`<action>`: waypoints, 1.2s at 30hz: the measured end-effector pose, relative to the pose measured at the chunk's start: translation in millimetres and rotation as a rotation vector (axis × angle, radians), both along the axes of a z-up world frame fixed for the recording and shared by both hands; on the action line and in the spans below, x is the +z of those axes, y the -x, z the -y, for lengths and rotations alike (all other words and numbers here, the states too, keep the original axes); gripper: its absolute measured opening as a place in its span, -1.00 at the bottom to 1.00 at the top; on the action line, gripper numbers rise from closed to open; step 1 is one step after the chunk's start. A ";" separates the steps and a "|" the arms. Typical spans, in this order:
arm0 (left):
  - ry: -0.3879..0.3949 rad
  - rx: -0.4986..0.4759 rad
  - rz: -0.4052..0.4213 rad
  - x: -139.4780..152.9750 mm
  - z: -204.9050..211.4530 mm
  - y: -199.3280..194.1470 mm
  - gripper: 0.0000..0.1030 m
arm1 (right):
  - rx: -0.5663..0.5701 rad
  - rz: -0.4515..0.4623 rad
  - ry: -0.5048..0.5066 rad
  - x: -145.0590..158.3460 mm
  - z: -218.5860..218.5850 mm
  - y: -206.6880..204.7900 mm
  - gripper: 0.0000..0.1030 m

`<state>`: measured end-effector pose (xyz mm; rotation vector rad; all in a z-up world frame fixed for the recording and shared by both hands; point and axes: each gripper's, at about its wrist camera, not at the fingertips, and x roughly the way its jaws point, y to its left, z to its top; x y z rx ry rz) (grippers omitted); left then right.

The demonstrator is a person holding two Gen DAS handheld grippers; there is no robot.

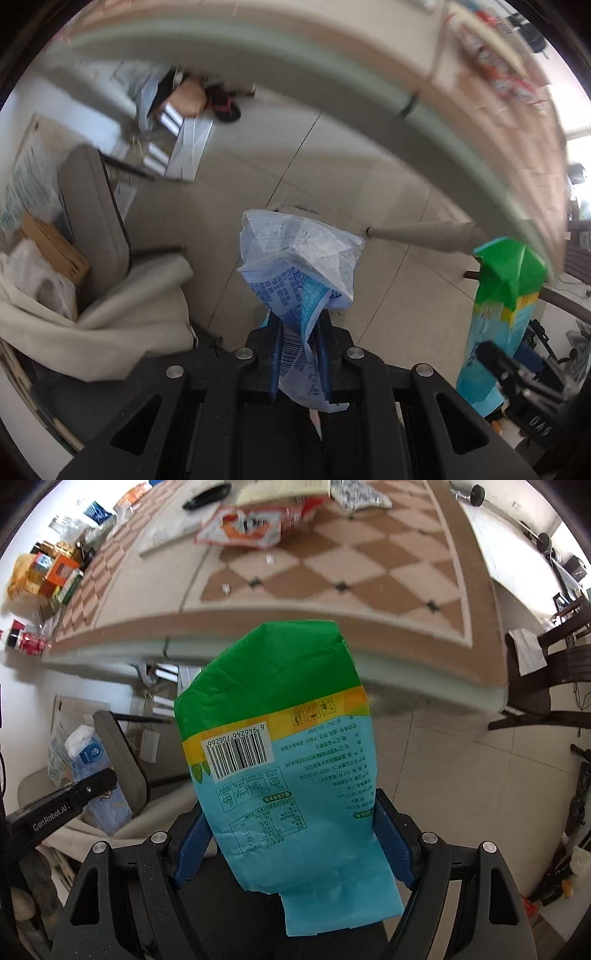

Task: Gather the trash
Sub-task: 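Carry both wrappers to the white bin and open both tools to drop them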

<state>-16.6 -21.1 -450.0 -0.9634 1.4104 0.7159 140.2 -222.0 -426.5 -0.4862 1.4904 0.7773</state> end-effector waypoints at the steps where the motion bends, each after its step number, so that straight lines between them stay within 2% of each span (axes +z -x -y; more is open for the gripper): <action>1: 0.034 0.025 0.002 -20.0 -3.2 3.4 -0.74 | 0.012 -0.012 0.028 -19.1 -0.5 5.7 0.59; 5: 0.140 0.131 0.001 -103.2 -21.1 9.7 -0.74 | 0.057 -0.047 0.102 -106.6 -12.3 24.6 0.59; 9: 0.211 0.161 0.003 -183.8 -36.1 6.3 -0.74 | 0.059 -0.097 0.137 -200.8 -29.3 32.1 0.59; 12: 0.282 0.169 0.036 -236.4 -40.8 2.8 -0.73 | 0.079 -0.154 0.147 -268.2 -43.1 38.2 0.59; 15: 0.299 0.144 0.027 -274.6 -42.8 0.0 -0.71 | 0.082 -0.242 0.142 -328.8 -52.7 39.8 0.59; 19: 0.307 0.133 0.008 -302.8 -45.1 -2.6 -0.68 | 0.068 -0.299 0.136 -384.4 -54.2 37.0 0.59; 20: 0.312 0.138 0.004 -308.9 -45.0 -2.6 -0.63 | 0.068 -0.314 0.135 -395.0 -52.7 28.9 0.61; 22: 0.334 0.150 0.011 -316.3 -46.4 0.0 -0.35 | 0.073 -0.338 0.134 -413.1 -54.4 26.4 0.64; 24: 0.317 0.146 -0.004 -318.1 -48.4 2.2 0.52 | 0.080 -0.342 0.129 -425.6 -57.3 21.6 0.72; 25: 0.298 0.150 -0.004 -318.9 -50.5 2.3 0.64 | 0.088 -0.334 0.126 -430.9 -60.3 18.0 0.86; 28: 0.213 0.148 -0.043 -309.6 -50.2 6.4 0.68 | 0.121 -0.302 0.118 -428.5 -56.2 7.9 0.88; 30: 0.158 0.133 -0.076 -300.9 -48.1 11.6 0.94 | 0.135 -0.289 0.125 -424.7 -58.8 5.0 0.92; 31: 0.132 0.127 -0.088 -295.5 -46.4 14.1 0.98 | 0.136 -0.278 0.127 -422.0 -60.6 3.6 0.94; 34: 0.065 0.095 -0.135 -280.3 -39.2 19.9 0.98 | 0.161 -0.181 0.145 -408.9 -70.9 4.6 0.94; 36: 0.020 0.074 -0.164 -268.5 -32.6 21.1 0.99 | 0.184 -0.078 0.175 -394.5 -78.9 8.9 0.94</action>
